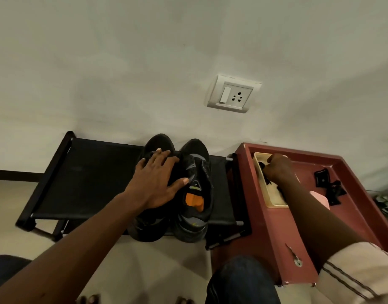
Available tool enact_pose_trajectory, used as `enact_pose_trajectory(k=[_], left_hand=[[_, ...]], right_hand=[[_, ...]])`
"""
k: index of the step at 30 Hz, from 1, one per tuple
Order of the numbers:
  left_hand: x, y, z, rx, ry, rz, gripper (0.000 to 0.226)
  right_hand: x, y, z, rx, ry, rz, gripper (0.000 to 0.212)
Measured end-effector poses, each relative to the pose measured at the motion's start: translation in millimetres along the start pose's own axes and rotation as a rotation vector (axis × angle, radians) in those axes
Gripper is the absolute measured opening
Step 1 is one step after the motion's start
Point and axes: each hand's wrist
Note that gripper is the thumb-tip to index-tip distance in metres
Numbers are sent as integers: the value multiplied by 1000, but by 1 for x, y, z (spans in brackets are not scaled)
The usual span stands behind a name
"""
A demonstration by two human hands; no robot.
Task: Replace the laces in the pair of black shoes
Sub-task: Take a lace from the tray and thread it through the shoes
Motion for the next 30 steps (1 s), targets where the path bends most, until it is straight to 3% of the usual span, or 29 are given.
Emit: enact_pose_trajectory(k=[3,9,13,17,24,30], left_hand=[[-3,1,1,4,-23,-26,78],[-4,2,3,3,-56,-32,78],[-2,1,3,1,-55,-24,72],[5,-8,0,6,-89,-43,63],[52,-36,-56,-63,-326,-168,44],[93,-77,-110,-101,-561,-183,60]], right_hand=[[-6,4,-1,-7,-19,9,18],[-12,11,-7,-37,0,48,30],[-3,4,-13,-93,97,-53,20],[22,-20,-21,-129,276,-211,25],[89,-94,8,93,720,-188,14],[146,-184,63,314,1000,-2,10]])
Point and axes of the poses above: each hand's wrist, its own y-axis towards the middle knuckle, its own x-axis out of the back of the hand, z = x × y, and after that the axes turned 7 degrees about -y, right-handed
